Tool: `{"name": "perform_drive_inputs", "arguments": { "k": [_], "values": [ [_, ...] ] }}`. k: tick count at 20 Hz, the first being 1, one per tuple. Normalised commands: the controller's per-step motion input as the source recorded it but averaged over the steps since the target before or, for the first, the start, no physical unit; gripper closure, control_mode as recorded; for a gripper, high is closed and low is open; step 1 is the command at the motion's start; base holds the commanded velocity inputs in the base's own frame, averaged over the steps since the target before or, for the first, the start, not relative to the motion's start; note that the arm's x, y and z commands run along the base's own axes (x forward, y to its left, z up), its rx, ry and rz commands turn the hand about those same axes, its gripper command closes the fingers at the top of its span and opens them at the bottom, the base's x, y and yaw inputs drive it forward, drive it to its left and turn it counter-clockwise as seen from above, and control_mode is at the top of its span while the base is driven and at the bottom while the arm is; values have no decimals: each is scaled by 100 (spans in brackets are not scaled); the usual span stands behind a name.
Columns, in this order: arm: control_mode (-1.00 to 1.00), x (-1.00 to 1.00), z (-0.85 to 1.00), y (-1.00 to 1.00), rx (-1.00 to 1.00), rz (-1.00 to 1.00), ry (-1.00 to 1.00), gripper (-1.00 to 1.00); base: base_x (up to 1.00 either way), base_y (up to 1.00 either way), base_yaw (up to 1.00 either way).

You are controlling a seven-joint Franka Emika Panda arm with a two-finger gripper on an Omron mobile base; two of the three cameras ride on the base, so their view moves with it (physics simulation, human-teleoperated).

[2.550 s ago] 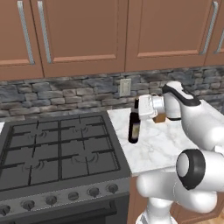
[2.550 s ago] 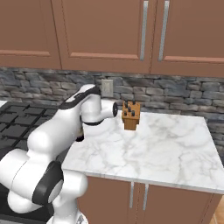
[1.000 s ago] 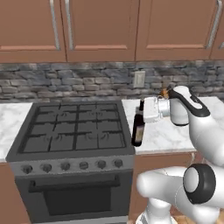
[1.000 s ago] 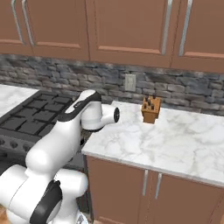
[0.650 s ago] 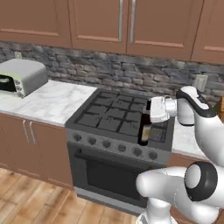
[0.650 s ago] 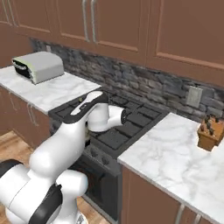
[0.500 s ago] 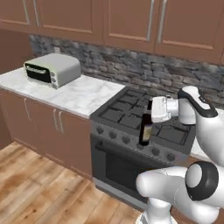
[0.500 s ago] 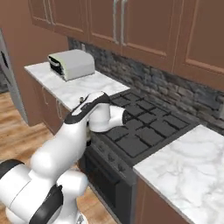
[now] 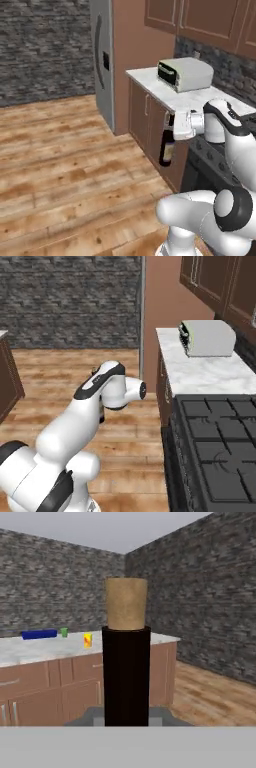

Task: Place the drinks on the dining counter in a tight cluster.

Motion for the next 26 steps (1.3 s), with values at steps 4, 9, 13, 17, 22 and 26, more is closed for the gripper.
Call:
{"name": "perform_drive_inputs", "arguments": {
  "k": [4,9,13,17,22,26],
  "values": [
    [100,0,0,0,0,0,0,100,-9,12,100],
    [100,0,0,0,0,0,0,100,-9,12,100],
    [100,0,0,0,0,0,0,100,-6,16,97],
    [100,0,0,0,0,0,0,100,0,20,87],
    [100,0,0,0,0,0,0,100,15,10,80],
    [100,0,0,0,0,0,0,100,48,0,63]
  ]
}}
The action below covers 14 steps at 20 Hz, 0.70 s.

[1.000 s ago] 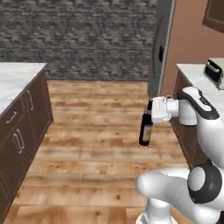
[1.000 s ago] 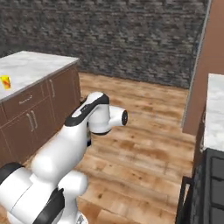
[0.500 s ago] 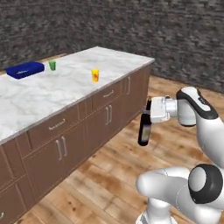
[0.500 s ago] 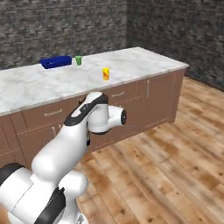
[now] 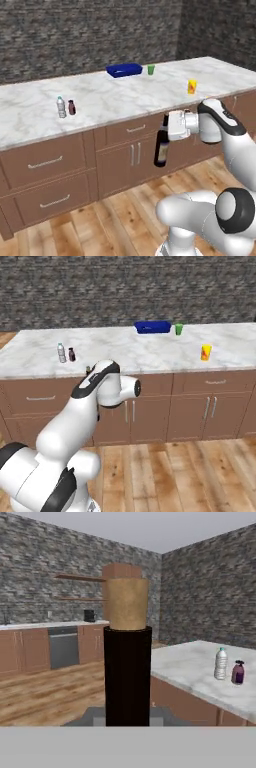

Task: Place the drinks on the dining counter in a tight cluster.

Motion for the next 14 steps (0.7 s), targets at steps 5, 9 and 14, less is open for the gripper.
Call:
{"name": "perform_drive_inputs", "arguments": {
  "k": [5,9,14],
  "values": [
    [100,0,0,0,0,0,0,100,68,0,38],
    [100,0,0,0,0,0,0,100,77,-1,25],
    [100,0,0,0,0,0,0,100,76,-8,21]
  ]
}}
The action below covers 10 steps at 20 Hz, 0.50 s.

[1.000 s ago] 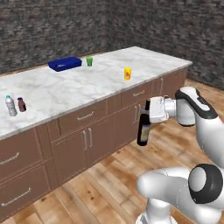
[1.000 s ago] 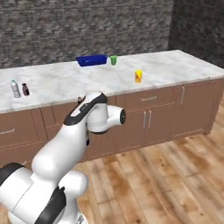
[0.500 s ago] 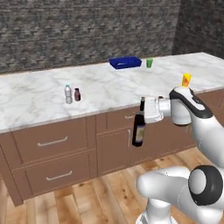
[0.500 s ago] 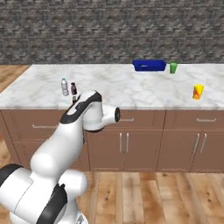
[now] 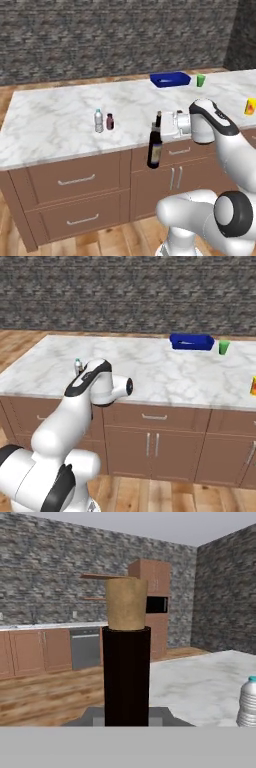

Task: Place the drinks on the dining counter in a tight cluster.

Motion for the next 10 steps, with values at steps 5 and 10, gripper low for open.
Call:
{"name": "perform_drive_inputs", "arguments": {
  "k": [5,10],
  "values": [
    [100,0,0,0,0,0,0,100,69,-23,17],
    [100,0,0,0,0,0,0,100,54,-37,12]
  ]
}}
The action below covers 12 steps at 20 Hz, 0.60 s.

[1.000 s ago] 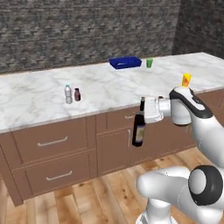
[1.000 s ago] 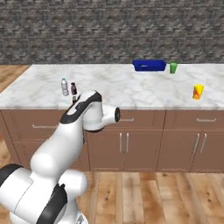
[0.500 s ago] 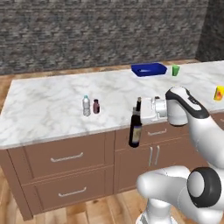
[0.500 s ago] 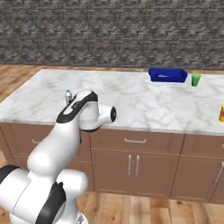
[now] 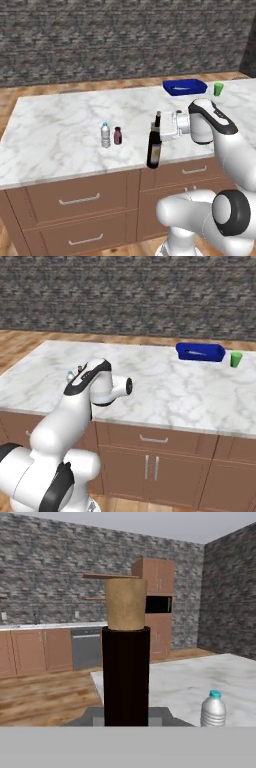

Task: Place the drinks on the dining counter in a tight cluster.

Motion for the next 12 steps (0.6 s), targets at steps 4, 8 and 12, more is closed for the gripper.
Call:
{"name": "perform_drive_inputs", "arguments": {
  "k": [4,8,12],
  "values": [
    [100,0,0,0,0,0,0,100,51,-39,10],
    [100,0,0,0,0,0,0,100,53,-34,10],
    [100,0,0,0,0,0,0,100,50,-20,10]
  ]
}}
